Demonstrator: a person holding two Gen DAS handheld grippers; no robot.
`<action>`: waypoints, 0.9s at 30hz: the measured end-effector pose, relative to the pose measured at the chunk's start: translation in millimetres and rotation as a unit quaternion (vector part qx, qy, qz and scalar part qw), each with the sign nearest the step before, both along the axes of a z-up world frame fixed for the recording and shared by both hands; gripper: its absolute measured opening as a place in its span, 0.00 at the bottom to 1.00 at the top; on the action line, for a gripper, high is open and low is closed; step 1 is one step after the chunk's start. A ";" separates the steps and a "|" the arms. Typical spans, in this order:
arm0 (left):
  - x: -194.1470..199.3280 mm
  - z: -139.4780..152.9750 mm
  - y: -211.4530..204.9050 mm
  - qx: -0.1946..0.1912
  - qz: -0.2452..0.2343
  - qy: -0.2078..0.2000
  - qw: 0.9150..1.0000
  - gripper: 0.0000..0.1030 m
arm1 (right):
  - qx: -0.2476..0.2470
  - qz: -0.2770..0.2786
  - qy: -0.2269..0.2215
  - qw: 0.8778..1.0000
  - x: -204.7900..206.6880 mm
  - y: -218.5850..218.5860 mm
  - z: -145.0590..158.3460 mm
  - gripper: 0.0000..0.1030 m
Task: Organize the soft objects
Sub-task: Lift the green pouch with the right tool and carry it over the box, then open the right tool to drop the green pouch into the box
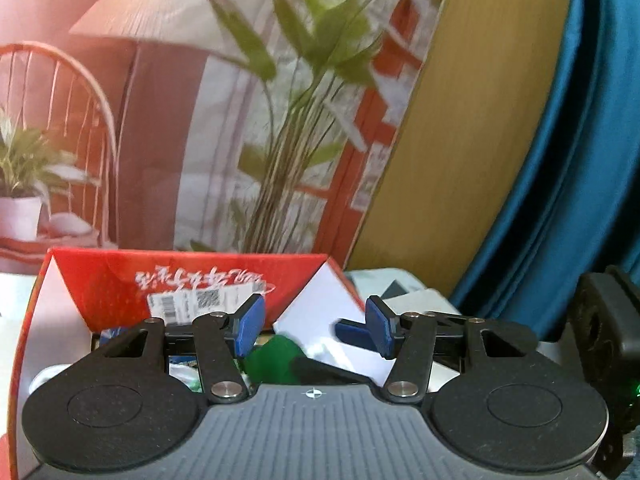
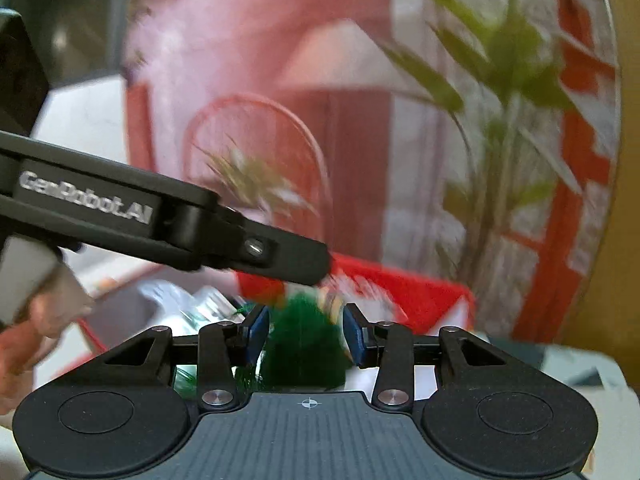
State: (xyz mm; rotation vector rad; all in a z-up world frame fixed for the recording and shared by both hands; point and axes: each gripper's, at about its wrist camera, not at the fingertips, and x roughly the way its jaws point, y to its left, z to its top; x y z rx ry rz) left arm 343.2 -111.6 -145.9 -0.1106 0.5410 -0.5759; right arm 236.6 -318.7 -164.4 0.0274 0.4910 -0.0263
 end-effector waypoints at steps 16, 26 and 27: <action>-21.7 1.7 45.6 0.082 0.114 -0.008 0.990 1.00 | 0.035 -0.088 0.002 0.996 -27.7 -8.5 -3.9 1.00; -65.2 22.2 72.8 0.109 0.183 -0.022 0.977 1.00 | 0.049 -0.136 -0.028 0.989 -54.9 12.9 25.3 1.00; -70.7 25.9 74.2 0.111 0.188 -0.025 0.975 1.00 | 0.049 -0.141 -0.030 0.988 -58.2 16.0 29.9 1.00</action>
